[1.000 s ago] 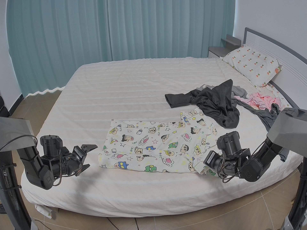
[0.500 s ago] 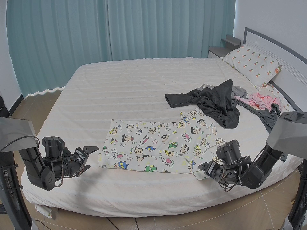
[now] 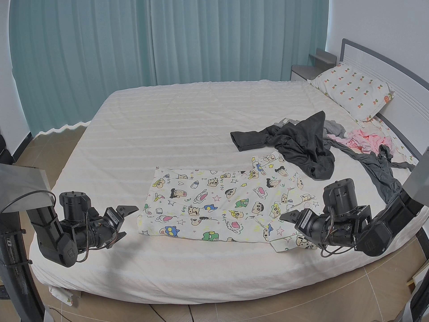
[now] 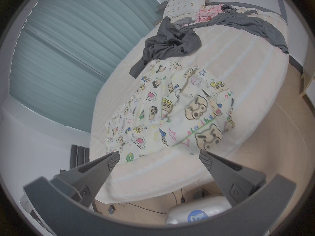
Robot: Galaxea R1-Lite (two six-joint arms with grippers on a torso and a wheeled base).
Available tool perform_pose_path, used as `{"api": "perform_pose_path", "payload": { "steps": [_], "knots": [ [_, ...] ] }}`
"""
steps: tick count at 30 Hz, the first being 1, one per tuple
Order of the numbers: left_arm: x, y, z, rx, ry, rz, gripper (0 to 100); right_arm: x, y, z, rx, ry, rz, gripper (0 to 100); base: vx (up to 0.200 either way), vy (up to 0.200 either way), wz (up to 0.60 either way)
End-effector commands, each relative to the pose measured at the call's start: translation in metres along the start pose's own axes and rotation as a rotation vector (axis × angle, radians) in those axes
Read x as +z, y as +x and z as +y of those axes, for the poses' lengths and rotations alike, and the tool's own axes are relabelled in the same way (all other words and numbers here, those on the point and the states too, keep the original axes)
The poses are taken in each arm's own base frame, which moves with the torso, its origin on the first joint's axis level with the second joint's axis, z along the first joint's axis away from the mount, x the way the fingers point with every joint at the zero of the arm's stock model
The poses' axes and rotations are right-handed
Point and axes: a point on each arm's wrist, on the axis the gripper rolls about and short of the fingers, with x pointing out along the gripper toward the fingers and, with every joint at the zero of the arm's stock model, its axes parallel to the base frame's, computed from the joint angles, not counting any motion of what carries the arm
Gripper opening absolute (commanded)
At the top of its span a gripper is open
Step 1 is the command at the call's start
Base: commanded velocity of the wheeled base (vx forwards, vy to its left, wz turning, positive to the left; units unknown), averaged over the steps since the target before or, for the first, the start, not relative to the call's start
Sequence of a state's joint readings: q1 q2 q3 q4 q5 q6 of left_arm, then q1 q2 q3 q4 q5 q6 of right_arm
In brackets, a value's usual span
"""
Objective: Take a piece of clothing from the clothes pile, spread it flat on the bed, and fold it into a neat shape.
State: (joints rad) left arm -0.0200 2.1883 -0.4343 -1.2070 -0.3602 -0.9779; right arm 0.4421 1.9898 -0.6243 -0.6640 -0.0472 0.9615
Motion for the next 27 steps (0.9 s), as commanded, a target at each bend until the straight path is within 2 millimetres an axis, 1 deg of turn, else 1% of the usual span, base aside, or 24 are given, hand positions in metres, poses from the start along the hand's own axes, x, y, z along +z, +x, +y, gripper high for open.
{"api": "perform_pose_path", "payload": {
  "steps": [1,2,3,5,7,9,10,11,19,22,23,25,26,27],
  "knots": [
    [0.0,0.0,0.001,0.002,0.0,0.001,100,0.006,0.036,-0.012,-0.042,0.026,0.023,100,0.0,0.0,0.0],
    [0.0,0.001,0.0,0.0,0.0,0.0,100,0.002,0.048,-0.02,-0.076,0.021,0.045,100,0.0,0.0,0.0],
    [0.0,0.001,0.0,0.0,0.0,0.0,100,0.001,0.054,-0.024,-0.089,0.018,0.053,100,0.0,0.0,0.0],
    [0.0,0.001,0.0,0.0,0.0,0.0,100,0.0,0.063,-0.031,-0.108,0.005,0.071,100,0.0,0.0,0.0],
    [0.0,0.001,0.0,0.0,0.0,0.0,100,-0.002,0.073,-0.043,-0.134,-0.017,0.1,100,0.0,0.0,0.0],
    [0.0,0.001,0.0,0.0,0.0,0.0,100,-0.003,0.077,-0.046,-0.143,-0.022,0.104,100,0.0,0.0,0.0],
    [0.0,0.001,0.0,0.0,0.0,0.0,100,-0.002,0.084,-0.053,-0.16,-0.025,0.107,100,0.0,0.0,0.0],
    [0.0,0.001,0.0,0.0,0.0,0.0,100,0.0,0.085,-0.054,-0.163,-0.023,0.106,100,0.0,0.0,0.0],
    [0.0,0.001,0.0,0.0,0.001,0.002,100,0.0,0.084,-0.056,-0.171,-0.069,0.109,100,0.0,0.0,0.0],
    [0.0,0.001,0.0,0.0,0.001,0.002,100,0.001,0.081,-0.056,-0.166,-0.066,0.105,100,0.0,0.0,0.0],
    [0.0,0.001,0.0,-0.001,0.002,0.001,100,0.006,0.068,-0.049,-0.146,-0.065,0.087,100,0.0,0.0,0.0],
    [0.0,0.001,0.0,0.0,0.001,0.002,100,0.01,0.05,-0.043,-0.118,-0.066,0.072,100,0.0,0.0,0.0],
    [0.0,0.001,0.0,0.0,0.001,0.002,100,0.012,0.041,-0.04,-0.105,-0.066,0.064,100,0.0,0.0,0.0],
    [0.0,0.001,0.0,0.0,0.001,0.002,100,0.013,0.037,-0.038,-0.099,-0.068,0.061,100,0.0,0.0,0.0]
  ]
}}
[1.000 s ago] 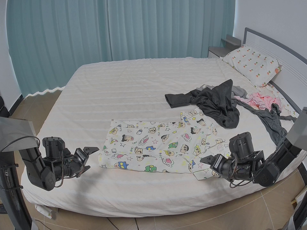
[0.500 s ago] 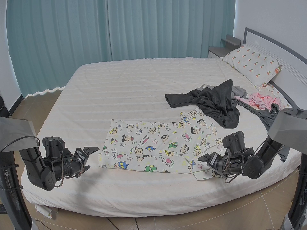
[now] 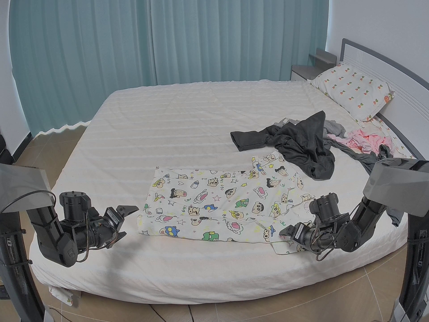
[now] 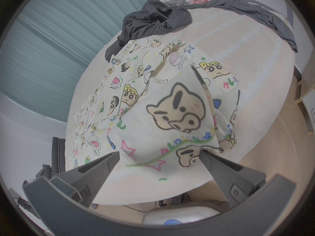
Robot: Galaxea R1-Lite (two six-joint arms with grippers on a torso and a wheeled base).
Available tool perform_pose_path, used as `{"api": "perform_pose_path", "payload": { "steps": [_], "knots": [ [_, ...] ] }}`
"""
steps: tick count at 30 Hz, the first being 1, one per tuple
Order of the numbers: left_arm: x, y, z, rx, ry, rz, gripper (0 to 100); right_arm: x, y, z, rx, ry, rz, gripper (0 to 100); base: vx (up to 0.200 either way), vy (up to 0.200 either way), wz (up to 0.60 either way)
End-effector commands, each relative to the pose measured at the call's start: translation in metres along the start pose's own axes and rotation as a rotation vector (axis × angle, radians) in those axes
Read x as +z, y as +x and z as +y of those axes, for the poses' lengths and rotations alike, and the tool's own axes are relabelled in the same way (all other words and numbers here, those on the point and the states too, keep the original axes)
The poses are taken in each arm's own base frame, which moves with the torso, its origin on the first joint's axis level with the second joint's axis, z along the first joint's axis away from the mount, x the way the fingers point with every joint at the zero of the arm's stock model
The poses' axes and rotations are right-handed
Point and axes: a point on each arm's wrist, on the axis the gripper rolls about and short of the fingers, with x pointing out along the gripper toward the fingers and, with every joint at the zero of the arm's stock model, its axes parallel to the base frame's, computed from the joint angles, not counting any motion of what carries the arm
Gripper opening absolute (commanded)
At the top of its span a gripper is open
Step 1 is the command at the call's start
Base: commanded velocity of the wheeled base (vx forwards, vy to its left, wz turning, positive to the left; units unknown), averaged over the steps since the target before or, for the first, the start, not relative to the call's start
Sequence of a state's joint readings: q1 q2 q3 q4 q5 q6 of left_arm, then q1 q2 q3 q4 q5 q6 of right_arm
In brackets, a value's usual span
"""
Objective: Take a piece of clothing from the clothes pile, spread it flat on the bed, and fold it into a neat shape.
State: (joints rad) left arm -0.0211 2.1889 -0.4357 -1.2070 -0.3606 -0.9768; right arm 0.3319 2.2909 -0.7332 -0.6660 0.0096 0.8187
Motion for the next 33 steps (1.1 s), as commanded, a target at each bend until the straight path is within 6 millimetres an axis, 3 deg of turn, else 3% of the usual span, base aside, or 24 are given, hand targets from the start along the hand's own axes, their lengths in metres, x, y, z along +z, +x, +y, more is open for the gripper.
{"api": "perform_pose_path", "payload": {
  "steps": [1,8,14,19,25,30,33],
  "knots": [
    [0.0,0.0,0.0,0.001,-0.001,0.001,100,0.009,-0.055,0.01,0.085,-0.003,-0.055,100,0.0,0.0,0.0],
    [0.0,0.0,0.0,0.001,-0.001,0.001,100,0.035,-0.083,-0.018,0.133,-0.108,-0.086,100,0.0,0.0,0.0],
    [0.0,0.0,0.0,0.001,-0.001,0.001,100,0.053,-0.083,-0.051,0.206,-0.3,-0.041,100,0.0,0.0,0.0],
    [0.0,0.0,0.0,0.001,-0.001,0.001,100,0.052,-0.059,-0.069,0.263,-0.465,0.022,100,0.0,0.0,0.0],
    [-0.002,-0.001,0.002,0.006,-0.002,0.001,100,0.052,-0.006,-0.096,0.287,-0.61,-0.045,100,0.0,0.0,0.0],
    [-0.003,-0.002,0.003,-0.008,0.005,-0.011,100,0.049,0.027,-0.105,0.362,-0.64,-0.101,100,0.0,0.0,0.0],
    [-0.005,-0.003,0.005,-0.019,0.009,-0.016,100,0.051,0.032,-0.103,0.411,-0.637,-0.097,100,0.0,0.0,0.0]
  ]
}}
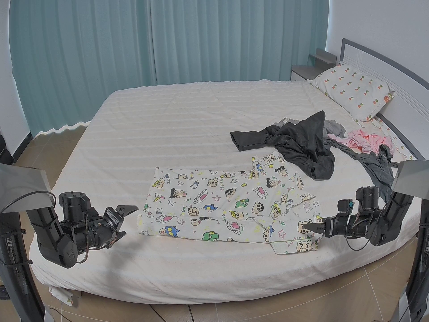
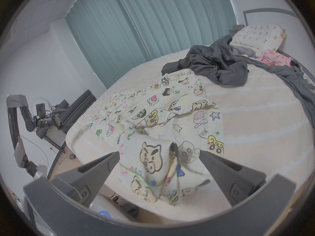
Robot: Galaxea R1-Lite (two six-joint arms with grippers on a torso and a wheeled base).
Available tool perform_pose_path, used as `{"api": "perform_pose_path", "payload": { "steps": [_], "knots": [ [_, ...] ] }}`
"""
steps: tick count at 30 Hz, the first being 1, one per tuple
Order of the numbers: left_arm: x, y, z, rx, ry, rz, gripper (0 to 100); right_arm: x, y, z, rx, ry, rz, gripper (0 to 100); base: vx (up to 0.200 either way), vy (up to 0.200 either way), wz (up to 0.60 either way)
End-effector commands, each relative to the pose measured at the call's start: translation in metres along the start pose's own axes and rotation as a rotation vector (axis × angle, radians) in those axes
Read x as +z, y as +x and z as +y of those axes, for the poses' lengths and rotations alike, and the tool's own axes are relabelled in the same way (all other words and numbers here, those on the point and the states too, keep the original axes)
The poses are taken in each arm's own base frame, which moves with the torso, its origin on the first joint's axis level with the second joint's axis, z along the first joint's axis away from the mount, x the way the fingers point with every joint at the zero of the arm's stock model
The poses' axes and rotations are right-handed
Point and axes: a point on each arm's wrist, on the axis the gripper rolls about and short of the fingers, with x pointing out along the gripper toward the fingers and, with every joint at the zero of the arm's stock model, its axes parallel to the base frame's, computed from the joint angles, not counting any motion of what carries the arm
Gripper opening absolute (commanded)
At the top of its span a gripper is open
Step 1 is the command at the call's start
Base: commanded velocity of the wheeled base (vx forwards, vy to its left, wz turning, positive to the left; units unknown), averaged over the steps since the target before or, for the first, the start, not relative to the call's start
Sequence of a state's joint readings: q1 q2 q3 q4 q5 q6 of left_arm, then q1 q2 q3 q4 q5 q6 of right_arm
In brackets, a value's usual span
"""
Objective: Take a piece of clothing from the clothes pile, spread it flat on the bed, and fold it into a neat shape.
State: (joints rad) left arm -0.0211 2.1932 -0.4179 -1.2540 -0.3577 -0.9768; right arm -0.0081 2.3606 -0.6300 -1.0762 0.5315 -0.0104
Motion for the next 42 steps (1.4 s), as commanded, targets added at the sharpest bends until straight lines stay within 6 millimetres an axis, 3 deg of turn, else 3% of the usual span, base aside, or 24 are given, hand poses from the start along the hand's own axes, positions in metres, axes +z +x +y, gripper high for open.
{"api": "perform_pose_path", "payload": {
  "steps": [1,12,13,27,36,42],
  "knots": [
    [-0.004,-0.001,0.005,-0.004,0.003,-0.004,100,-0.031,0.028,-0.017,0.08,0.03,0.042,100,0.0,0.0,0.0],
    [-0.006,-0.003,0.007,-0.006,0.003,-0.006,100,-0.016,0.034,-0.018,0.104,-0.004,-0.007,100,0.0,0.0,0.0],
    [-0.006,-0.002,0.006,-0.007,0.005,-0.005,100,-0.016,0.035,-0.017,0.107,-0.007,-0.009,0,0.0,0.0,0.0],
    [-0.006,-0.002,0.006,-0.008,0.006,-0.005,100,0.002,0.009,-0.002,0.145,-0.026,-0.047,0,0.0,0.0,0.0],
    [-0.006,-0.002,0.006,-0.008,0.006,-0.005,100,0.03,0.016,-0.006,0.128,-0.008,-0.138,0,0.0,0.0,0.0],
    [-0.006,-0.002,0.006,-0.008,0.006,-0.005,100,0.037,0.027,-0.012,0.061,-0.005,-0.158,0,0.0,0.0,0.0]
  ]
}}
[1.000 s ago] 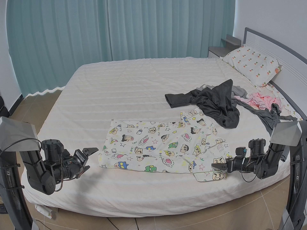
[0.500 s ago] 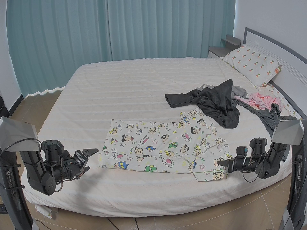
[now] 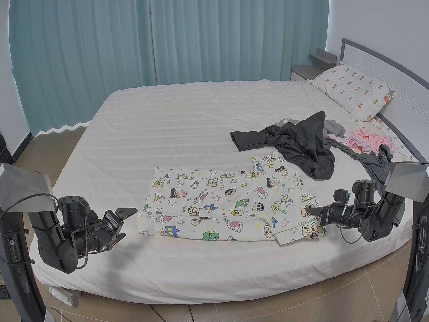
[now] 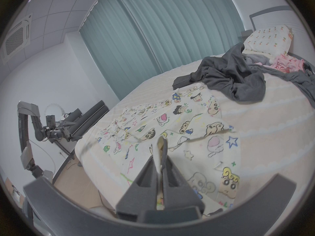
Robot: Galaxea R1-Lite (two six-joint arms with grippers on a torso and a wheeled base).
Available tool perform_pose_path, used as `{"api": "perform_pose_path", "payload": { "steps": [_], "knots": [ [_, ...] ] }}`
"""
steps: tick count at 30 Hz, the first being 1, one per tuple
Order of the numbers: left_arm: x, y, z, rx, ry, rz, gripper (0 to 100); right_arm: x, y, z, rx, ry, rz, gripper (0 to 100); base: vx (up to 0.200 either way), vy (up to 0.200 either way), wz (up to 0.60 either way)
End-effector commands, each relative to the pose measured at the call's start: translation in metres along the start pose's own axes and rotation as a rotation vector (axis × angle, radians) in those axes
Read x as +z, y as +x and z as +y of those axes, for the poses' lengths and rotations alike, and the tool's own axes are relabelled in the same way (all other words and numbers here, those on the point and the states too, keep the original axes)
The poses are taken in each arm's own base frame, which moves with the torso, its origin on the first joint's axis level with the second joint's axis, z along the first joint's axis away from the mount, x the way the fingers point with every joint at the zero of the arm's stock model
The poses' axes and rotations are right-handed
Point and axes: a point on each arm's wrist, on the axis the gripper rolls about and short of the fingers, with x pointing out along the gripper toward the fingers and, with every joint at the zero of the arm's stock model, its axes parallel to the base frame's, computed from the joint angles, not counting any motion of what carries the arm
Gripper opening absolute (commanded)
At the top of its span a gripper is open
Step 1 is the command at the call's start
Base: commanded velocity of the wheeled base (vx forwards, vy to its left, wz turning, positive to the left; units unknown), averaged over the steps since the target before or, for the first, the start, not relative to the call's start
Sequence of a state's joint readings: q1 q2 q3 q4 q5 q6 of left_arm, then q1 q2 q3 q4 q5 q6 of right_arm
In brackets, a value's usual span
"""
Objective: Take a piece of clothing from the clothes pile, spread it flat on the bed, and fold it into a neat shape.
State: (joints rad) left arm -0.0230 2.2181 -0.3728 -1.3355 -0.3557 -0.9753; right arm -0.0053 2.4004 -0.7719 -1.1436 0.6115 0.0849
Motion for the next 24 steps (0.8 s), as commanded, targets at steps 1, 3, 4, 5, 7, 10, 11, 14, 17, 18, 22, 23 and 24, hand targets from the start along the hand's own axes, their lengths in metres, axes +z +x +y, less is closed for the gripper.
{"api": "perform_pose_path", "payload": {
  "steps": [1,3,4,5,7,10,11,14,17,18,22,23,24],
  "knots": [
    [0.0,0.0,0.0,0.001,-0.001,0.001,100,0.006,0.012,-0.003,-0.023,-0.013,-0.017,0,0.0,0.0,0.0],
    [0.0,0.0,0.0,0.001,0.001,0.001,100,0.009,0.015,-0.003,-0.032,-0.011,-0.012,0,0.0,0.0,0.0],
    [0.0,0.0,0.0,0.001,0.001,0.001,100,0.009,0.015,-0.003,-0.032,-0.011,-0.012,0,0.0,0.0,0.0],
    [0.0,0.0,0.0,0.001,-0.001,0.001,100,0.013,0.019,-0.005,-0.054,-0.006,-0.006,0,0.0,0.0,0.0],
    [0.0,0.0,0.0,0.001,-0.001,0.001,100,0.013,0.021,-0.005,-0.055,-0.006,-0.001,0,0.0,0.0,0.0],
    [0.0,0.0,0.0,0.001,-0.001,0.001,100,0.006,0.03,-0.007,-0.067,0.002,0.019,0,0.0,0.0,0.0],
    [0.0,0.0,0.0,0.001,-0.001,0.001,100,0.004,0.032,-0.009,-0.077,0.004,0.022,0,0.0,0.0,0.0],
    [0.0,0.0,0.001,0.002,0.0,0.001,100,-0.003,0.041,-0.012,-0.111,0.005,0.031,0,0.0,0.0,0.0],
    [0.0,0.001,0.001,0.003,0.0,0.002,100,-0.008,0.043,-0.013,-0.122,0.011,0.042,0,0.0,0.0,0.0],
    [0.0,0.001,0.001,0.003,0.0,0.002,100,-0.008,0.043,-0.013,-0.122,0.011,0.042,0,0.0,0.0,0.0],
    [-0.002,0.001,0.001,0.008,0.001,0.001,100,-0.016,0.048,-0.019,-0.145,0.02,0.056,100,0.0,0.0,0.0],
    [-0.002,0.002,0.001,0.016,0.003,-0.009,100,-0.022,0.05,-0.02,-0.155,0.024,0.067,100,0.0,0.0,0.0],
    [-0.003,0.003,0.001,0.018,0.003,-0.009,100,-0.023,0.05,-0.021,-0.155,0.025,0.069,100,0.0,0.0,0.0]
  ]
}}
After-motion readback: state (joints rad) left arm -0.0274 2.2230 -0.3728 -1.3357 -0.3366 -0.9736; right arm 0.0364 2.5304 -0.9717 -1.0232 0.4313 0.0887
